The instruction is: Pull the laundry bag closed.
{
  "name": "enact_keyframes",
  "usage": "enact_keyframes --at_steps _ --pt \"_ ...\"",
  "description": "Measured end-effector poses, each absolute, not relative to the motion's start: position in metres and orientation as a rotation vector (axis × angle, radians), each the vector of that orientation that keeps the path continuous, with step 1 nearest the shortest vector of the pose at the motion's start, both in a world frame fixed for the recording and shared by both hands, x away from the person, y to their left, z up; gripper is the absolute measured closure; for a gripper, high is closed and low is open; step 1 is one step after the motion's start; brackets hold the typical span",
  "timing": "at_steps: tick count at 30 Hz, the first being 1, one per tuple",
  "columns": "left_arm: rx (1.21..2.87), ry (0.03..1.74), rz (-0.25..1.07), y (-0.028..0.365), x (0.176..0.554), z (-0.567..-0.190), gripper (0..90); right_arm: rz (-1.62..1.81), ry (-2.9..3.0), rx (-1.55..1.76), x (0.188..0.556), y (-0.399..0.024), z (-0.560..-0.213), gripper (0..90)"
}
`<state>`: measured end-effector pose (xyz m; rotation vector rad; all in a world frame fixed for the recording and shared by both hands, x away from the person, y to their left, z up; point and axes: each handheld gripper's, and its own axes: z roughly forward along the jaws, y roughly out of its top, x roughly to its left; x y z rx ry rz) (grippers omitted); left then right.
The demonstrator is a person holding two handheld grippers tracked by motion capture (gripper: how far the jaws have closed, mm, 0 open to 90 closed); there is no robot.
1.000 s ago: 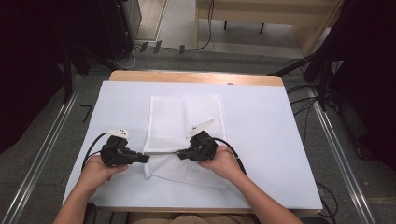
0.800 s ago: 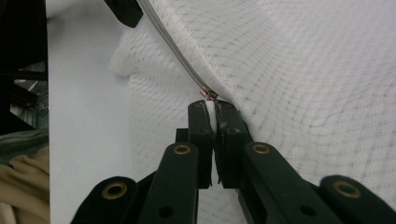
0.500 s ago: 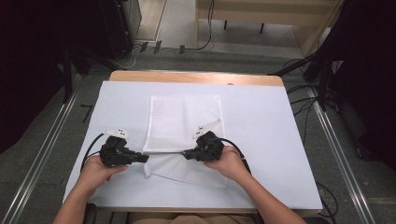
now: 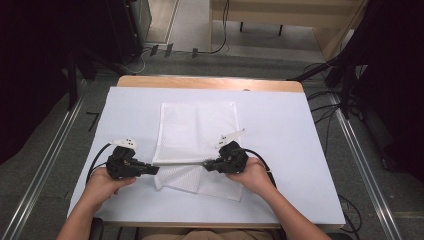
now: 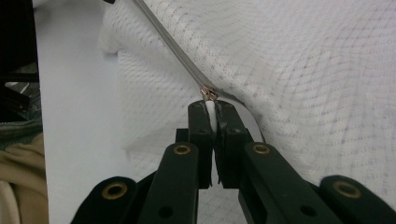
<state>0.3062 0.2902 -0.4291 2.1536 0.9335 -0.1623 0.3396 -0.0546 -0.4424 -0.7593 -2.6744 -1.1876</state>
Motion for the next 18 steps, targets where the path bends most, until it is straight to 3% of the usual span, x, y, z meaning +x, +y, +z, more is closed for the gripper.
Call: enact_keyframes --at_steps 18 --pt "2.158 0.939 -0.172 0.292 0.307 -0.430 87.4 -1.167 -2.671 -0.788 0.340 -0.067 -0.446 88.2"
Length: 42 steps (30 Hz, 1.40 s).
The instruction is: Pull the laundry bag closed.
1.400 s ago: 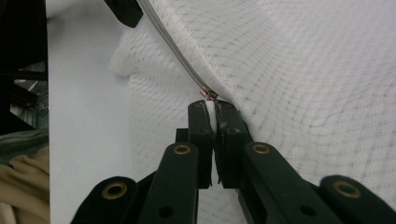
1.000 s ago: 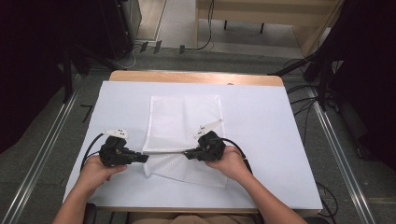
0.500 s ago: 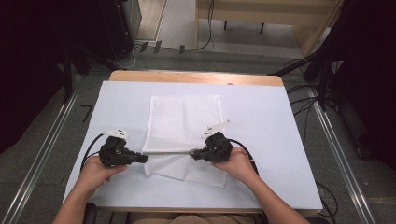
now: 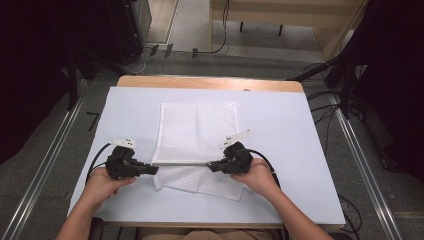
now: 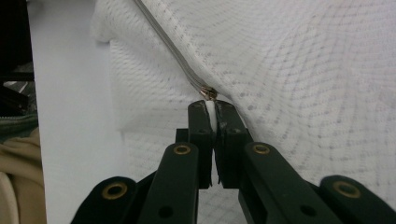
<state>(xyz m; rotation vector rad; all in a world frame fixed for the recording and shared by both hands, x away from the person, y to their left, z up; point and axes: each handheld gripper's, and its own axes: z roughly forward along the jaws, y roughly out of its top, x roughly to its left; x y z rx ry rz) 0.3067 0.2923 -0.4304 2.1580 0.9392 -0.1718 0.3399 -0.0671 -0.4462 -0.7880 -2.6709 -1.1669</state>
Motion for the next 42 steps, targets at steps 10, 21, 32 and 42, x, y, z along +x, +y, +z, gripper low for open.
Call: enact_keyframes --at_steps 10,21,32,42 --pt "2.157 0.948 -0.172 0.294 0.307 -0.431 87.4 -1.148 -2.677 -0.816 0.341 -0.083 -0.448 88.3" --pt "2.155 0.957 -0.169 0.295 0.306 -0.431 87.3 -1.139 -2.674 -0.833 0.338 -0.099 -0.447 88.2" --pt "2.154 0.956 -0.173 0.296 0.306 -0.431 87.3 -1.135 -2.668 -0.857 0.335 -0.114 -0.445 88.2" --pt "2.148 0.963 -0.187 0.298 0.306 -0.432 87.3 -1.107 -2.671 -0.890 0.334 -0.131 -0.446 88.2"
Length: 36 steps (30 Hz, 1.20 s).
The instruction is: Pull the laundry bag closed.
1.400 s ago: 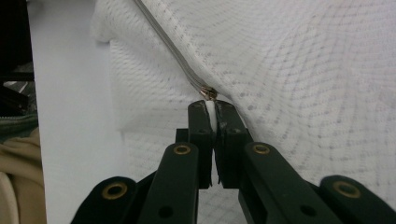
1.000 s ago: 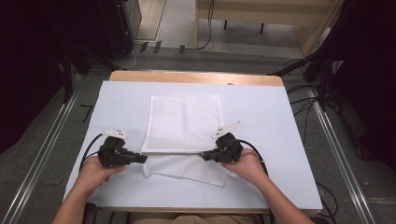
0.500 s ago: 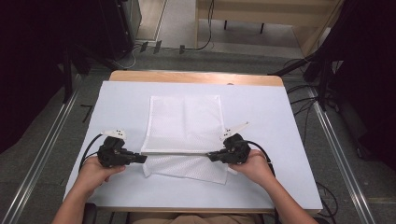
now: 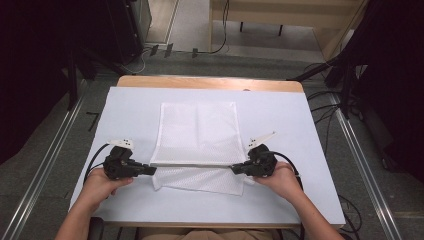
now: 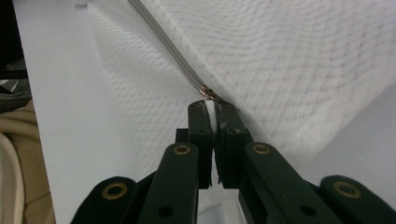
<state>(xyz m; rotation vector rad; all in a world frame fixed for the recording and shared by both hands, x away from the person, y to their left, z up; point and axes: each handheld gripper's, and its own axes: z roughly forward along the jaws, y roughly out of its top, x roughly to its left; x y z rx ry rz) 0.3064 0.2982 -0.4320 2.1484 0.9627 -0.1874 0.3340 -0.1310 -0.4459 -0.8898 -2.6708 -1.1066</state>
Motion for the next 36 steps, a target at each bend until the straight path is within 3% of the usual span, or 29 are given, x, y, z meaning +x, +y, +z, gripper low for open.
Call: enact_keyframes --at_steps 28,36 --pt "2.158 0.977 -0.203 0.299 0.306 -0.434 87.6 -1.061 -2.664 -0.922 0.333 -0.148 -0.447 88.2" --pt "2.176 1.006 -0.233 0.301 0.308 -0.438 83.3 -1.042 -2.668 -0.909 0.331 -0.140 -0.449 87.5"
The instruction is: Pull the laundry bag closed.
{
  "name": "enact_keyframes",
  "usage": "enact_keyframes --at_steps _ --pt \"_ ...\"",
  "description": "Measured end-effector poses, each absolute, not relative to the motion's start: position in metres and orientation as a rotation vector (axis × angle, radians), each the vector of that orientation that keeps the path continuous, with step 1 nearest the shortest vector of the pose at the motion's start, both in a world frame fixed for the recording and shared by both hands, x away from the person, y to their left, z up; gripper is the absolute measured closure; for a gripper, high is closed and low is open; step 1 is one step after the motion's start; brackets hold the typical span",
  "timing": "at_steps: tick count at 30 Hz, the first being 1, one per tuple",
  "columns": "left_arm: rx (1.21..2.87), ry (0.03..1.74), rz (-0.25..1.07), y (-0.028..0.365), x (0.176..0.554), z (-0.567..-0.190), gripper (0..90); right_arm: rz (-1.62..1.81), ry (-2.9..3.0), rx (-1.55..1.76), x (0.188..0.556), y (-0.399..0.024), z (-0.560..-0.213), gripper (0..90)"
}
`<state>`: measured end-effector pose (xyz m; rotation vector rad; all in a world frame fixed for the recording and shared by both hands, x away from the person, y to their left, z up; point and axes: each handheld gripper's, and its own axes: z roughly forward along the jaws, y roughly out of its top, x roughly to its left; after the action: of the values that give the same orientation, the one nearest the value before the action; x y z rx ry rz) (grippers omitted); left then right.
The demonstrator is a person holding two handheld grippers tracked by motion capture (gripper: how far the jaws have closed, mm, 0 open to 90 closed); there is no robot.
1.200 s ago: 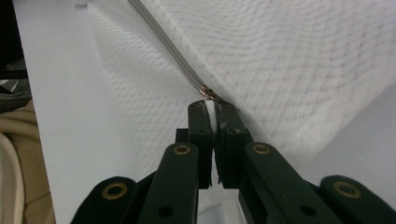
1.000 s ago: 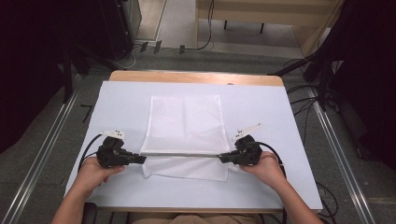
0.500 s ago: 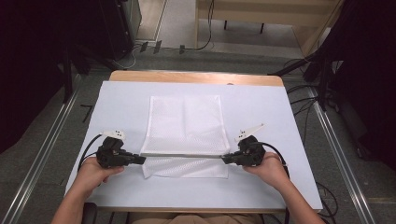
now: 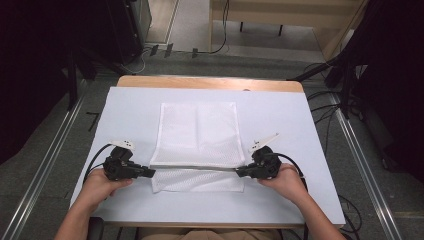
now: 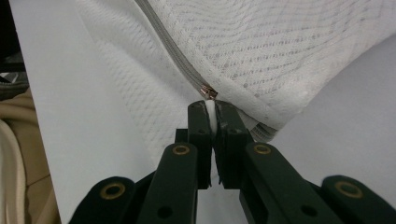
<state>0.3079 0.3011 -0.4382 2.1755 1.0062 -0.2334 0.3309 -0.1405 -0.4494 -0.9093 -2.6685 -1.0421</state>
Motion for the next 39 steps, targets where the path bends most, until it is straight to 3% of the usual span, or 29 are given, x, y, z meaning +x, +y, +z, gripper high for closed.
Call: enact_keyframes --at_steps 5,15,23,39 --pt "2.177 0.983 -0.226 0.299 0.306 -0.438 73.4 -1.039 -2.665 -0.905 0.331 -0.139 -0.451 84.6" --pt "2.080 1.026 -0.149 0.308 0.309 -0.433 47.4 -1.219 -2.646 -0.960 0.333 -0.148 -0.443 57.7" --pt "2.016 1.086 -0.025 0.317 0.311 -0.429 41.0 -1.327 -2.715 -1.014 0.336 -0.156 -0.444 45.1" --pt "1.989 1.212 0.213 0.336 0.315 -0.429 34.2 -1.413 -2.743 -1.319 0.353 -0.189 -0.450 31.8"
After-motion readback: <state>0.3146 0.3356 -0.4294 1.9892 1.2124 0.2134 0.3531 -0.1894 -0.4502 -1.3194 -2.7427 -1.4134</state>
